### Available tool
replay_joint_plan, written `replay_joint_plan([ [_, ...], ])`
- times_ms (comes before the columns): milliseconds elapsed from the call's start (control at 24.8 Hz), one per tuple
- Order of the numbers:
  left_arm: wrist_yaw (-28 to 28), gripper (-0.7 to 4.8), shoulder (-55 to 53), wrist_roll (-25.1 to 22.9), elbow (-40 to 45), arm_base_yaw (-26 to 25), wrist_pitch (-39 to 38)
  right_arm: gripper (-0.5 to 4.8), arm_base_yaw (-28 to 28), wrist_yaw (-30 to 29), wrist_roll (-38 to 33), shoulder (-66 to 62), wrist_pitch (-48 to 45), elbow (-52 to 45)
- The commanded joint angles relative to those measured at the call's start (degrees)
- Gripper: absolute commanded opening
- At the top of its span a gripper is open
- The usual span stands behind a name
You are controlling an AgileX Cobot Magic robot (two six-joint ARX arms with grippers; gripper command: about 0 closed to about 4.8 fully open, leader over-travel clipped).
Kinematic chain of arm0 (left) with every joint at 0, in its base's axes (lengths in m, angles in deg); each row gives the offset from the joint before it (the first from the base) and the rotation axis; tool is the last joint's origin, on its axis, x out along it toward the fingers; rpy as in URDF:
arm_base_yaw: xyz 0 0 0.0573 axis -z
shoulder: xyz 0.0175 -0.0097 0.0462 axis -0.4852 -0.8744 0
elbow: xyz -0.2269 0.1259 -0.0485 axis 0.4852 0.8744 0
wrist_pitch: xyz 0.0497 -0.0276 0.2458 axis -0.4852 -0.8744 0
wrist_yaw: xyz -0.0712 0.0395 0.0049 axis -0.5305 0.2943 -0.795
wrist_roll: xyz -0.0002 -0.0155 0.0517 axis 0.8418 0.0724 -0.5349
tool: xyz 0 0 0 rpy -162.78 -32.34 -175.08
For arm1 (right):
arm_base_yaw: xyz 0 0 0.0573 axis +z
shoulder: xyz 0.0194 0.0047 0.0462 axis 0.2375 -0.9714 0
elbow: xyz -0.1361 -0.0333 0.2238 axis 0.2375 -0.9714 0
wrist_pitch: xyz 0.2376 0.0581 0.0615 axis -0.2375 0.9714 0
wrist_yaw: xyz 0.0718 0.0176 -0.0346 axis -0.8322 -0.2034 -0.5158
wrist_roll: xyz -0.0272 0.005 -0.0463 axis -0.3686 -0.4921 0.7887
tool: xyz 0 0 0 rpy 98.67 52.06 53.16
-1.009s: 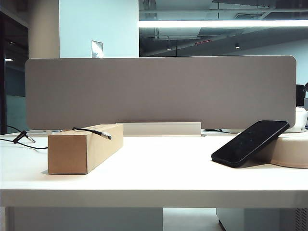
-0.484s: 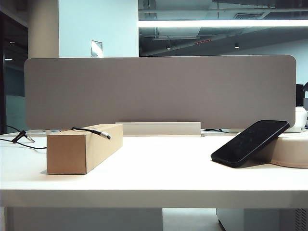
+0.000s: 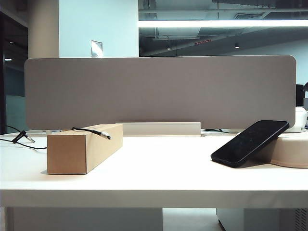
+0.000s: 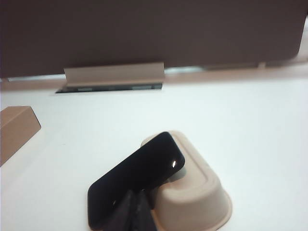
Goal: Pick up the charging cable and the phone, plug the charging cable into the charging port on the phone, and finally place them back on the table.
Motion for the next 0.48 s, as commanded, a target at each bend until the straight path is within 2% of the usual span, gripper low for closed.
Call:
replay_joint_plan([
  [40, -2.78, -0.06, -4.42, 0.00, -1.68, -0.09, 0.72, -0.01, -0.04, 0.17, -3.06, -5.49, -0.92, 2.95],
  [81, -3.19, -0.06, -5.68, -0.02, -2.16, -0.09, 0.72, -0.01, -0.04, -0.04, -3.52, -6.86, -1.01, 3.52],
  [242, -6.60, -0.06, -11.45, 0.00, -4.83, -0.07, 0.68, 0.14, -0.07, -0.87, -12.59, -12.57, -1.55, 5.25],
  [283, -7.61, -0.06, -13.68, 0.00, -6.03, -0.04, 0.68, 0.51, -0.07, -3.41, -13.66, -14.21, -2.21, 5.25],
  [323, -7.82, -0.06, -15.02, 0.00, -6.82, -0.04, 0.63, 0.61, -0.07, -4.98, -13.73, -15.12, -2.43, 5.25],
  [484, -10.38, -0.06, -22.08, 0.02, -11.32, -0.04, -0.11, 0.67, -0.07, -8.92, -19.12, -20.09, -2.75, 5.25],
])
